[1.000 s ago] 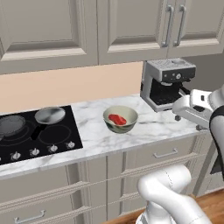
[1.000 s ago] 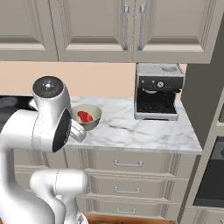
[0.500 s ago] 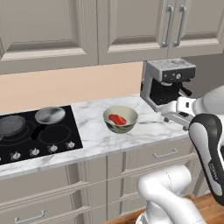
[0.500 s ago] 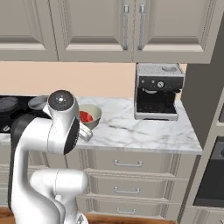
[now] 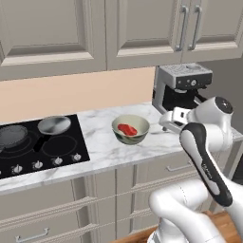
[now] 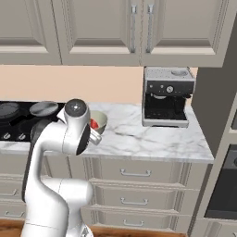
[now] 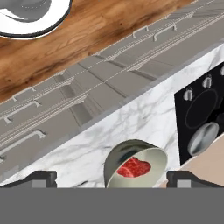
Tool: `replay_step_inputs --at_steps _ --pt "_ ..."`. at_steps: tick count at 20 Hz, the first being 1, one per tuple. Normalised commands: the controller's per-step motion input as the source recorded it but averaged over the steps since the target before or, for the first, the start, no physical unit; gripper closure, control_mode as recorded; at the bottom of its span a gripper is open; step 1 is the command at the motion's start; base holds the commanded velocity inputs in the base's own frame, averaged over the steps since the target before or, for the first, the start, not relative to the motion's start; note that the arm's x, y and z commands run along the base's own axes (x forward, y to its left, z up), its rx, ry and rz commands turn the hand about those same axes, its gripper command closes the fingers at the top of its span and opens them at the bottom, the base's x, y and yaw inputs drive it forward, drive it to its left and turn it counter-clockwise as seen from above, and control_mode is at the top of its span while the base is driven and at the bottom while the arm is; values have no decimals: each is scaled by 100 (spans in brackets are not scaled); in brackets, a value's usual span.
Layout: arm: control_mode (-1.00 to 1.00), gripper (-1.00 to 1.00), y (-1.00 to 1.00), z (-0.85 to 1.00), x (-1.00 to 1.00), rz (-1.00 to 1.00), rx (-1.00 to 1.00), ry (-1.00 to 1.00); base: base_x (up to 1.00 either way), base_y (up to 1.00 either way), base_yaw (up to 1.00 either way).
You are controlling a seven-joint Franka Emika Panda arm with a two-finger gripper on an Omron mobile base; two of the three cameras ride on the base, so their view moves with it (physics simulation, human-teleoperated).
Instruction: Place one of the steaks on the plate and the other in the bowl. Then place the bowl in the fridge.
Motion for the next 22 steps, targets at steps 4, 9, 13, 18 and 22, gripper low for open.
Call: replay_step_inputs --at_steps 4,9,13,18,22 --pt "-100 -100 12 -30 71 0 0 7 0 0 0" --pt "-100 -100 9 -30 65 0 0 5 0 0 0" --pt "-100 -100 6 -30 60 0 0 5 0 0 0" --pt "-100 -100 5 -28 57 0 0 6 0 0 0" --pt "-100 -100 4 -28 55 0 0 6 0 0 0"
